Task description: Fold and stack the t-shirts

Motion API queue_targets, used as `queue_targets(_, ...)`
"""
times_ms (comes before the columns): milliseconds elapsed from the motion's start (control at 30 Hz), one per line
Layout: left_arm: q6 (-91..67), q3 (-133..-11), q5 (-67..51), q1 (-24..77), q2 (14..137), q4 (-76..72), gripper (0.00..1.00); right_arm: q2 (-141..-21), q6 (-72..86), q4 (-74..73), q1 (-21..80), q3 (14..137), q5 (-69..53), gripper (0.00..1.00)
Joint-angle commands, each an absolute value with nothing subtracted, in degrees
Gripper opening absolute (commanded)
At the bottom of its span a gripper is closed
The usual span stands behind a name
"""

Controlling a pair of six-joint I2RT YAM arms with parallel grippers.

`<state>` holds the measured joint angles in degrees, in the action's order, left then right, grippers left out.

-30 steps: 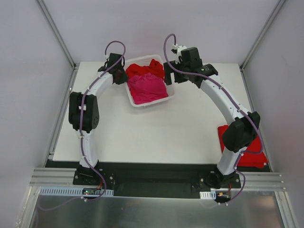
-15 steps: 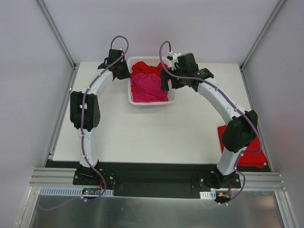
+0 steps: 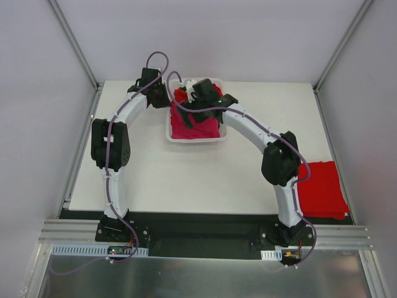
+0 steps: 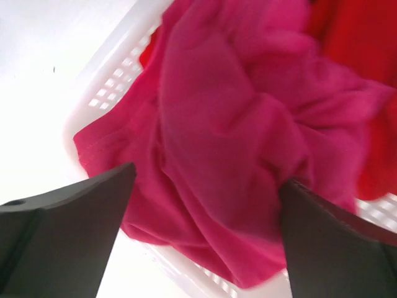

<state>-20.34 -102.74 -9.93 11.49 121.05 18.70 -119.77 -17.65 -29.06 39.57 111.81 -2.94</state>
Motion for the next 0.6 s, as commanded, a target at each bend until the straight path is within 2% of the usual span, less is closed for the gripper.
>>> queue_targets(0, -17.8, -102.7, -10.1, 11.2, 117.3, 16.6, 0.00, -121.6, -21.2, -32.1, 41.4, 115.8, -0.4, 0.99)
queue_targets(67, -17.8, -102.7, -10.0, 11.2, 117.2, 16.6, 0.00, -121.6, -21.4, -32.3, 41.5, 115.5, 1.6, 0.97)
queue_targets(100, -17.8, -102.7, -10.2, 11.2, 117.2, 16.6, 0.00, -121.3, -21.5, -32.3, 41.4, 115.4, 1.7, 0.80)
queue_targets(167, -17.9, -103.0, -10.6, 11.3, 117.4, 16.6, 0.00, -120.9, -21.8, -32.4, 41.6, 115.3, 2.3, 0.57)
queue_targets(200, -18.0, -103.1, -10.6, 11.3, 117.5, 16.6, 0.00, -120.5, -21.9, -32.4, 41.5, 115.1, 2.5, 0.38)
queue_targets(267, -18.3, -103.2, -10.9, 11.3, 117.8, 16.6, 0.00, -119.4, -22.0, -32.5, 41.6, 114.9, 3.7, 0.25)
queue_targets(300, -18.4, -103.2, -11.0, 11.3, 117.9, 16.6, 0.00, -119.0, -22.0, -32.6, 41.7, 114.9, 4.1, 0.14)
queue_targets(367, -18.8, -103.3, -11.2, 11.3, 118.2, 16.5, 0.00, -117.6, -21.7, -32.7, 41.9, 114.7, 5.2, 0.02)
queue_targets(567, -18.7, -102.5, -11.3, 11.6, 118.5, 16.5, 0.00, -113.4, -22.0, -32.5, 42.7, 114.4, 7.6, 0.01)
